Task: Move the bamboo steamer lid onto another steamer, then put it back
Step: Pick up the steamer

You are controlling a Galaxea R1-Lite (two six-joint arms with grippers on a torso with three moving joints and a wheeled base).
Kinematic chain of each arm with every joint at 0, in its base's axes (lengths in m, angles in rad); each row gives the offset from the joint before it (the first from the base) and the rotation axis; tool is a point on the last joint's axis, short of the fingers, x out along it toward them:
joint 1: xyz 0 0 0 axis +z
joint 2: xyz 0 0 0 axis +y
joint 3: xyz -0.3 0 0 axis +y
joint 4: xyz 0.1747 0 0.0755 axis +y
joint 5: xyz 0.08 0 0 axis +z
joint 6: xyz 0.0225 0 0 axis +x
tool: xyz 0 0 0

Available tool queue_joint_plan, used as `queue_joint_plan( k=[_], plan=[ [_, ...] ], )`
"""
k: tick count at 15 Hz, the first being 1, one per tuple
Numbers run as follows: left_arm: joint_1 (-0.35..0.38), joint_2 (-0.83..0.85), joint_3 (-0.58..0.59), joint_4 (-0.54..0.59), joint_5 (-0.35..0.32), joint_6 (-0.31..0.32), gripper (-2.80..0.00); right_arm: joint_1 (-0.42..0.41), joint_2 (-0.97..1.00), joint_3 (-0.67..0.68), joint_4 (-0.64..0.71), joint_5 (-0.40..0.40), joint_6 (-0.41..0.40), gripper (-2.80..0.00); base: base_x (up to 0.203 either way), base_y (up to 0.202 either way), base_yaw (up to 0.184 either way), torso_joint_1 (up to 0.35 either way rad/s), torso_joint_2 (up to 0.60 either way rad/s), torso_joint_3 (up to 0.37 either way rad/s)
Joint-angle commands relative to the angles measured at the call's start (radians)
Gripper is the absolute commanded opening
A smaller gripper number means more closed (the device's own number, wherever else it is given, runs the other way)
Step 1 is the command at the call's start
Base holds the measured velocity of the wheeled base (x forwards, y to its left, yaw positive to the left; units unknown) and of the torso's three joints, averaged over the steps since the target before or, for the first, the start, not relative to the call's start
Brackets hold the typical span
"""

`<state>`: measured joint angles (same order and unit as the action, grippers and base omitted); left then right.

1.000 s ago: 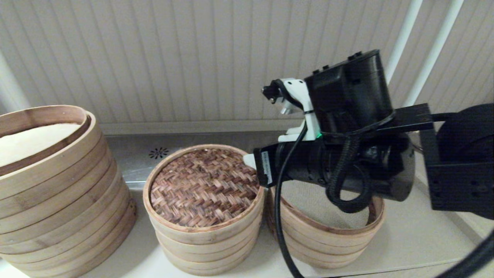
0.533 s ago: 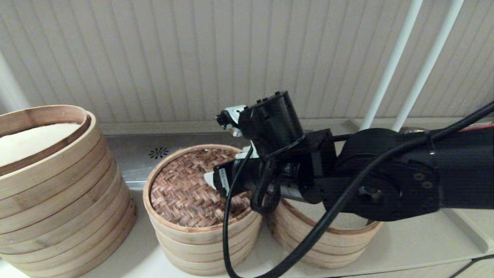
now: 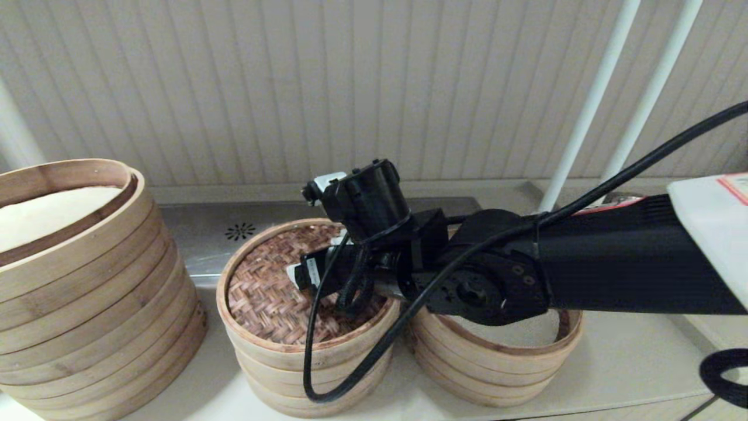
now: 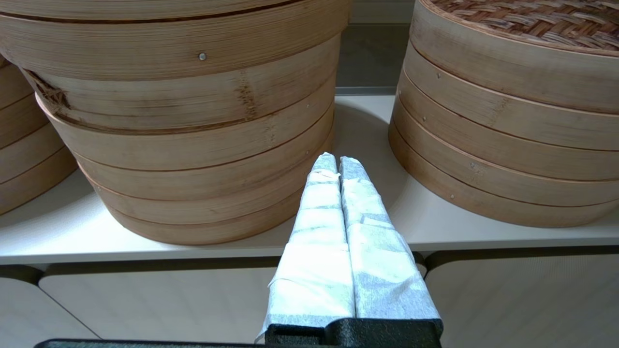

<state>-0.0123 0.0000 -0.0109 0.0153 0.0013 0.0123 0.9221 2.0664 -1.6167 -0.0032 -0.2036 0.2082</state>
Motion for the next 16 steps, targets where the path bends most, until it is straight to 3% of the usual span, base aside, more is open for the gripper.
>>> queue_joint_plan(
  k=[1,9,10,16],
  plan=[
    [0.000,0.002,0.000,0.000,0.000,0.000,-2.80,-0.001,0.042,-0.035,0.001,-0.005,-0.003,0.00,0.000,0.000,0.000,0.000,0.00,0.000],
    [0.000,0.002,0.000,0.000,0.000,0.000,-2.80,-0.009,0.123,-0.137,0.002,-0.069,-0.018,0.00,0.000,0.000,0.000,0.000,0.00,0.000],
    [0.000,0.002,0.000,0.000,0.000,0.000,-2.80,-0.009,0.128,-0.143,0.002,-0.078,-0.021,-2.80,0.000,0.000,0.000,0.000,0.00,0.000],
    [0.000,0.002,0.000,0.000,0.000,0.000,-2.80,-0.003,0.141,-0.154,0.002,-0.096,-0.020,-2.80,0.000,0.000,0.000,0.000,0.00,0.000]
  ],
)
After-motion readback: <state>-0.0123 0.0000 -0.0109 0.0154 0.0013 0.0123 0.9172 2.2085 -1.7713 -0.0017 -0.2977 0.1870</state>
